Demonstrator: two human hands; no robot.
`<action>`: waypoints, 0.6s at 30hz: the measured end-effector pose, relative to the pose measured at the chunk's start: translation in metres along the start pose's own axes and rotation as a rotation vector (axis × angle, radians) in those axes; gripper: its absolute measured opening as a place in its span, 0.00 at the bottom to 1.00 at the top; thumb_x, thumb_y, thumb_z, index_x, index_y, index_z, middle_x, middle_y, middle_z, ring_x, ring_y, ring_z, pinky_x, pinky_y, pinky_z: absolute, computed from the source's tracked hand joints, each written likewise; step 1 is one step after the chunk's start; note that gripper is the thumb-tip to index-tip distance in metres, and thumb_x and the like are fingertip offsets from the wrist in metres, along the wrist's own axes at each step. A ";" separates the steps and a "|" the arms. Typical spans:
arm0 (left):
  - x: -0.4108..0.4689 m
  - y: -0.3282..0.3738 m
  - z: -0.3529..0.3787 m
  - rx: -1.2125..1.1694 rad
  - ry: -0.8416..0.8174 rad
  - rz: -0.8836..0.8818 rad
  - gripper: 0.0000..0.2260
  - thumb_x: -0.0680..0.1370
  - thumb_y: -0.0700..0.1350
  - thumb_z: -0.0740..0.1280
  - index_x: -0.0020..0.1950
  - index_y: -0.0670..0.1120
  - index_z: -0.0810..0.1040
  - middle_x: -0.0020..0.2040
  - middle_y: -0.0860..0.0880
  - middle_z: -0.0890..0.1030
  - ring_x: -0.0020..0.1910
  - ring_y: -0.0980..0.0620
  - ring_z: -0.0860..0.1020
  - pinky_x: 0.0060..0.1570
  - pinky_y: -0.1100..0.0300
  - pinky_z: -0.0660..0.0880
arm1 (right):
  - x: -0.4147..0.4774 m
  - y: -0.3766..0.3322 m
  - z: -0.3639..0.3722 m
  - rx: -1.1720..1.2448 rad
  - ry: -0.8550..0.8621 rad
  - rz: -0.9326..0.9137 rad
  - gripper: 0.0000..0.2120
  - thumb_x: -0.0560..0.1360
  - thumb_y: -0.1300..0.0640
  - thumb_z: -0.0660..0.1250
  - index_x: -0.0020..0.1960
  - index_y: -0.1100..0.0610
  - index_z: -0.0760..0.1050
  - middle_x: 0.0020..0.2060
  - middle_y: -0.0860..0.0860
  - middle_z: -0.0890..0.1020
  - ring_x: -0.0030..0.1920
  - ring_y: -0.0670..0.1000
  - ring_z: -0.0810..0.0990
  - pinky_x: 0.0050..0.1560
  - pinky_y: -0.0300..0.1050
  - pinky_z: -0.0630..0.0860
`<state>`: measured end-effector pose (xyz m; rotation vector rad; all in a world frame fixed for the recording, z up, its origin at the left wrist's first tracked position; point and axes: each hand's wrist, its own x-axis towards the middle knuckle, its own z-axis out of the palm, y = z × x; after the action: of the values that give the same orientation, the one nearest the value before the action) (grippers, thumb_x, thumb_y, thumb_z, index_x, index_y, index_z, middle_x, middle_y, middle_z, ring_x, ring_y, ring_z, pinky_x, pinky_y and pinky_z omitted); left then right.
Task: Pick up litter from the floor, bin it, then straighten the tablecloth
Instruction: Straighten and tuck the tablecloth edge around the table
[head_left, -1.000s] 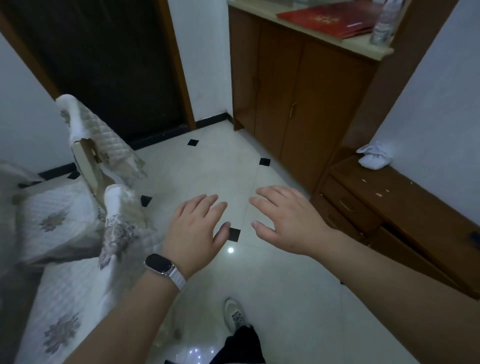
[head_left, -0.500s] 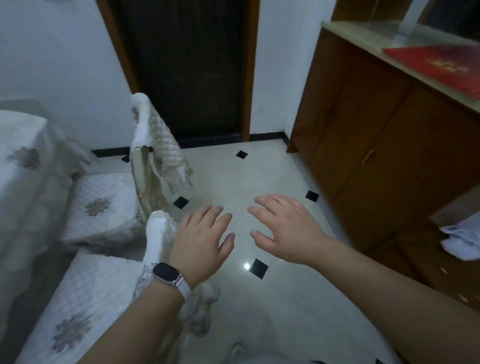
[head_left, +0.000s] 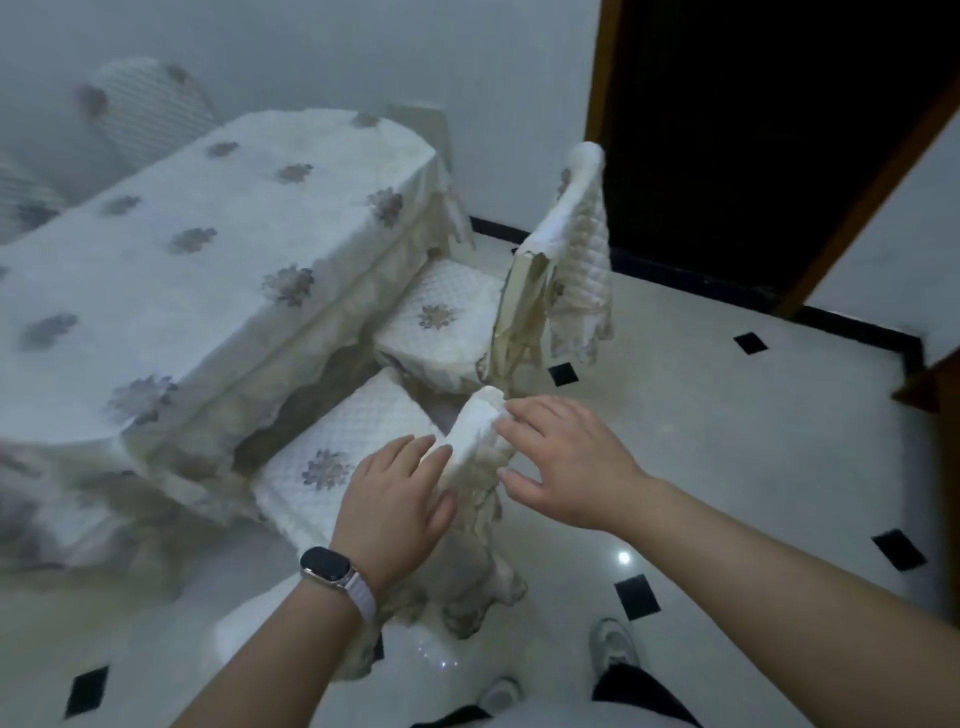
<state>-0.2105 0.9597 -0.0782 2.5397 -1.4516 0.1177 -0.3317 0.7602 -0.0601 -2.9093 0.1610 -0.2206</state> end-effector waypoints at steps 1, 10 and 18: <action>-0.004 0.002 -0.002 0.012 0.002 -0.060 0.20 0.73 0.53 0.62 0.59 0.45 0.80 0.59 0.44 0.81 0.58 0.41 0.78 0.55 0.47 0.76 | 0.006 0.003 0.001 0.011 -0.004 -0.051 0.24 0.74 0.41 0.63 0.64 0.54 0.75 0.65 0.54 0.76 0.64 0.55 0.73 0.65 0.51 0.67; -0.049 0.027 -0.006 0.128 0.038 -0.478 0.18 0.76 0.53 0.66 0.61 0.45 0.80 0.59 0.46 0.80 0.58 0.44 0.77 0.54 0.49 0.75 | 0.041 0.024 0.008 0.078 -0.076 -0.411 0.24 0.72 0.43 0.68 0.63 0.56 0.76 0.63 0.56 0.77 0.62 0.58 0.76 0.62 0.53 0.71; -0.099 0.015 0.002 0.109 0.023 -0.672 0.23 0.75 0.59 0.60 0.60 0.45 0.80 0.57 0.46 0.80 0.55 0.45 0.77 0.52 0.50 0.76 | 0.062 0.004 0.035 0.070 -0.215 -0.548 0.28 0.73 0.38 0.64 0.68 0.53 0.72 0.67 0.54 0.73 0.67 0.56 0.70 0.67 0.52 0.65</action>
<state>-0.2741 1.0352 -0.0957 2.9446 -0.5318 0.1161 -0.2660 0.7558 -0.0864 -2.8141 -0.6671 0.0049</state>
